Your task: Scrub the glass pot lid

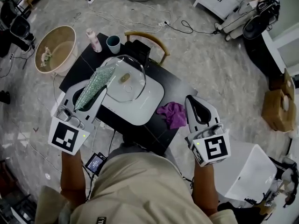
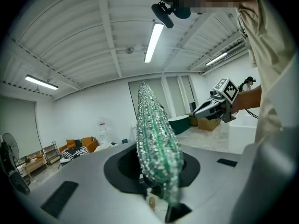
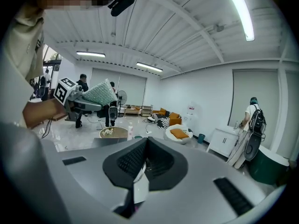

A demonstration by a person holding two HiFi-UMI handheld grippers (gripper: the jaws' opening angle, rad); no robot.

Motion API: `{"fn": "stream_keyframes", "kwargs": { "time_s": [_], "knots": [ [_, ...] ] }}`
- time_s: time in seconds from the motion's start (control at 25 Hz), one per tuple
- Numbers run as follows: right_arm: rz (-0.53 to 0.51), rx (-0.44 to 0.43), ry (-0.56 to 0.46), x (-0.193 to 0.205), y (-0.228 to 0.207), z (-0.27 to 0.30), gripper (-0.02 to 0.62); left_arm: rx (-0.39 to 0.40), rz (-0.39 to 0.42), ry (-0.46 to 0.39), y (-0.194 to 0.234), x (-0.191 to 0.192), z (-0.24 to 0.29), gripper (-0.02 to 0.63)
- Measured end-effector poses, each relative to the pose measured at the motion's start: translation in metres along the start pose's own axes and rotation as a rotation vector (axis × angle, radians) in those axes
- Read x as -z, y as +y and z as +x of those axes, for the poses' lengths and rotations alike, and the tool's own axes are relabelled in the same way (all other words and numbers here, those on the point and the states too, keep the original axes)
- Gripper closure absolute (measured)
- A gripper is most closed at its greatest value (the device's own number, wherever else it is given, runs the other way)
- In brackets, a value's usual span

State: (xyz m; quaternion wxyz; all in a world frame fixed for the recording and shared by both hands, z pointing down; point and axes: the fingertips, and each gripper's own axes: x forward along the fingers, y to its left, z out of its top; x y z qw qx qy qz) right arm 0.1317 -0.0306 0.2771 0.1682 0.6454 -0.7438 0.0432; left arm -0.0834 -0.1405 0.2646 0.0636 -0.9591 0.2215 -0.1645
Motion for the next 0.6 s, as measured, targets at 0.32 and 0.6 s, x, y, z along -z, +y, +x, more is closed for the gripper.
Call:
{"fn": "stream_keyframes", "kwargs": {
  "time_s": [0.32,0.6],
  "knots": [
    [0.001,0.013,0.003,0.001,0.006,-0.011,0.574,0.011,-0.002,-0.007,-0.006,-0.002,-0.008,0.522],
    [-0.005,0.01,0.007,-0.003,0.014,-0.011,0.574,0.012,-0.005,-0.003,-0.005,0.001,-0.018,0.522]
  ]
}}
